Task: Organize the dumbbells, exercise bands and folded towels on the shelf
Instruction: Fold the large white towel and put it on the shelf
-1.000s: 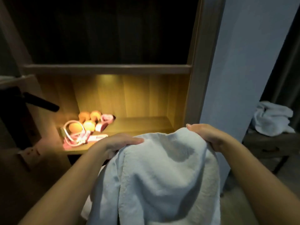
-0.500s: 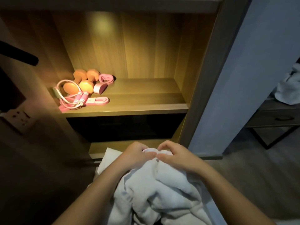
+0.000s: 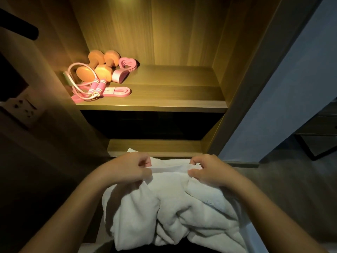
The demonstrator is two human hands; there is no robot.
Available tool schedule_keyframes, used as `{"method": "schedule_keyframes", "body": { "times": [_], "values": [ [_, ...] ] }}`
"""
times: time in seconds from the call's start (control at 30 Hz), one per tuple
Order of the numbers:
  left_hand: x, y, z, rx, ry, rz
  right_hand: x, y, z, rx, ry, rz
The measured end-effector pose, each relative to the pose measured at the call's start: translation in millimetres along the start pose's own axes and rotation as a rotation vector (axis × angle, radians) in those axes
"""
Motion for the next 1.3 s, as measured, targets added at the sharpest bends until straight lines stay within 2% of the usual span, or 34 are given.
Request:
{"method": "schedule_keyframes", "body": {
  "times": [0.1, 0.17, 0.27, 0.37, 0.47, 0.6, 0.67, 0.77, 0.87, 0.93, 1.03, 1.17, 1.23, 1.3],
  "values": [
    [-3.1, 4.9, 14.6, -0.002, -0.060, 0.012, 3.6, -5.5, -7.1, 0.072, 0.152, 0.022],
    [-8.7, 6.5, 15.4, 0.018, -0.055, -0.041, -1.0, -6.6, -4.2, 0.083, 0.249, -0.018],
    [-21.8, 10.1, 0.7, 0.089, -0.020, -0.194, -15.7, -2.9, 21.5, -0.065, 0.148, -0.128],
    [-30.3, 14.5, -27.2, 0.189, -0.058, -0.341, -12.5, 1.0, 55.3, -0.282, 0.014, -0.087],
    [-28.3, 14.8, -46.0, 0.246, -0.086, -0.411, -7.7, -0.7, 69.9, -0.372, -0.014, -0.114],
    [-16.8, 8.7, -28.5, 0.232, 0.008, -0.396, 6.6, -9.0, 64.9, -0.298, 0.043, -0.130],
    [-17.5, 14.7, -10.6, 0.219, 0.114, -0.467, 24.9, -14.7, 59.3, -0.250, 0.129, -0.095],
    [-20.7, 42.2, 13.9, 0.200, 0.254, -0.655, 47.2, -24.2, 49.3, -0.184, 0.127, -0.058],
    [-1.7, 65.5, 27.6, 0.196, 0.321, -0.659, 55.4, -34.9, 40.9, -0.140, 0.113, -0.044],
    [15.6, 74.3, 25.1, 0.219, 0.253, -0.600, 59.4, -42.7, 35.6, -0.111, 0.115, -0.031],
    [45.6, 69.3, 25.0, 0.155, -0.019, -0.478, 66.4, -49.9, 27.9, -0.063, 0.103, -0.006],
    [40.3, 74.0, 24.1, 0.083, -0.124, -0.632, 66.3, -49.6, 24.2, -0.054, 0.102, -0.028],
    [30.0, 75.3, 31.3, 0.016, -0.005, -0.671, 64.9, -48.7, 21.2, -0.050, 0.085, -0.032],
    [19.0, 71.5, 46.1, -0.054, 0.333, -0.640, 64.7, -48.1, 17.2, -0.050, 0.035, -0.022]
  ]
}}
Point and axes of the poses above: each hand's wrist, its own y-axis away from the middle knuckle, its own x-axis out of the palm, z = x × y, the point moved 10 cm from there along -y, towards the middle knuckle, and after that the axes turned 1 degree about -x, right-handed, at the moved point
